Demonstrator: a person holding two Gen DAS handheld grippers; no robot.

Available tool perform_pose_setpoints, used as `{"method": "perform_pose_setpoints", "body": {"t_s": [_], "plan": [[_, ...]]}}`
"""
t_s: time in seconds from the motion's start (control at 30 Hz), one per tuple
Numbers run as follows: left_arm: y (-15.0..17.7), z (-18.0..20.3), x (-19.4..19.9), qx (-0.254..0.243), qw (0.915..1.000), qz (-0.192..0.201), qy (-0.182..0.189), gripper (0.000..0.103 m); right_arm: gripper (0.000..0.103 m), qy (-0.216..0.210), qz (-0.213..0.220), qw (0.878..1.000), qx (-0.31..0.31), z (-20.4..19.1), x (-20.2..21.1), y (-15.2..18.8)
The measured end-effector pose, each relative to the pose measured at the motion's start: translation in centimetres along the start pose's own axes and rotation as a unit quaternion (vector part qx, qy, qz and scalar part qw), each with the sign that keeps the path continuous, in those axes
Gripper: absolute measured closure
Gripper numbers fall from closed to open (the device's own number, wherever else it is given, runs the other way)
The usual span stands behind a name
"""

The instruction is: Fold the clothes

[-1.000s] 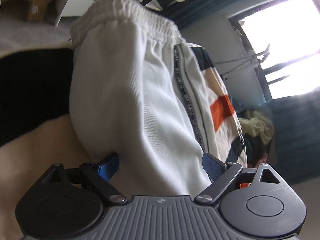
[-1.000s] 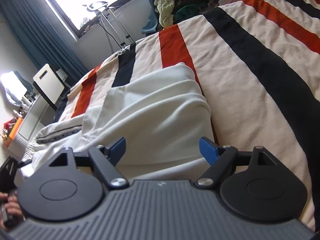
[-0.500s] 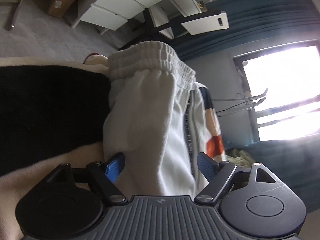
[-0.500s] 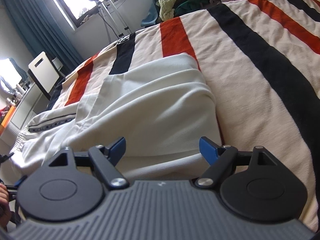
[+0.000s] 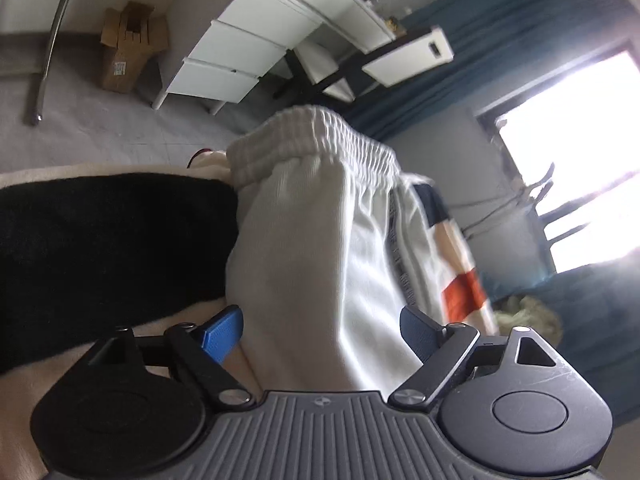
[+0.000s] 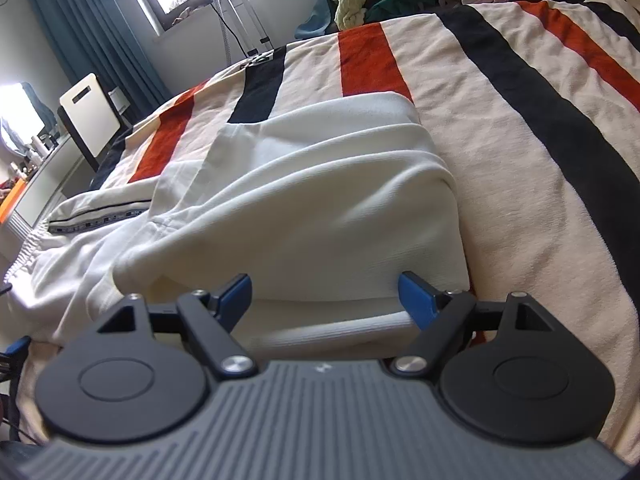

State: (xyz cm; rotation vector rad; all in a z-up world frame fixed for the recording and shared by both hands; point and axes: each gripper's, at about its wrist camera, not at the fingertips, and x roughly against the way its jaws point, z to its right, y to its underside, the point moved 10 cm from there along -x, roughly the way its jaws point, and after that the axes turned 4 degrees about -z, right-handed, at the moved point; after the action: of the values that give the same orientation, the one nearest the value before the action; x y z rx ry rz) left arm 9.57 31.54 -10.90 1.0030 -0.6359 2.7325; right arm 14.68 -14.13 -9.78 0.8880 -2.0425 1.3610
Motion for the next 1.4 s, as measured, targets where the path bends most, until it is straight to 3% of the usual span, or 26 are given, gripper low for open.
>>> {"method": "perform_pose_setpoints", "body": {"t_s": [0.13, 0.3, 0.4, 0.6, 0.77, 0.9, 1.1, 1.27, 1.4], "plan": [[0.3, -0.3, -1.0, -0.009, 0.9987, -0.023, -0.044, 0.023, 0.020, -0.001, 0.002, 1.000, 0.003, -0.1, 0.0, -0.1], [-0.1, 0.5, -1.4, 0.007, 0.9998, 0.000, -0.021, 0.019, 0.020, -0.002, 0.006, 1.000, 0.006, -0.2, 0.0, -0.2], [-0.7, 1.6, -2.1, -0.033, 0.9982, 0.031, -0.039, 0.022, 0.020, -0.003, 0.008, 1.000, 0.008, -0.3, 0.0, -0.2], [-2.0, 3.9, -3.4, -0.115, 0.9863, 0.092, -0.076, 0.045, 0.021, 0.004, 0.020, 0.999, 0.047, -1.3, 0.0, -0.5], [-3.0, 6.0, -4.3, -0.181, 0.9674, 0.142, -0.105, 0.084, 0.020, 0.038, -0.013, 0.994, 0.098, -1.6, -2.5, 0.8], [-3.1, 10.1, -3.1, -0.245, 0.9462, 0.194, -0.084, 0.089, 0.019, 0.033, -0.008, 0.996, 0.081, -1.1, -2.3, 0.5], [1.0, 20.0, 2.1, -0.315, 0.9113, 0.265, 0.003, 0.089, 0.022, 0.008, 0.025, 0.999, 0.025, 0.0, -0.4, -1.2], [7.7, 28.5, 5.4, -0.324, 0.8971, 0.289, 0.083, 0.089, 0.022, 0.003, 0.076, 0.996, -0.055, 3.2, 2.0, -3.7], [15.5, 35.0, 7.5, -0.338, 0.8840, 0.291, 0.141, 0.090, 0.022, 0.013, 0.120, 0.985, -0.124, 7.1, 4.1, -5.4]]}}
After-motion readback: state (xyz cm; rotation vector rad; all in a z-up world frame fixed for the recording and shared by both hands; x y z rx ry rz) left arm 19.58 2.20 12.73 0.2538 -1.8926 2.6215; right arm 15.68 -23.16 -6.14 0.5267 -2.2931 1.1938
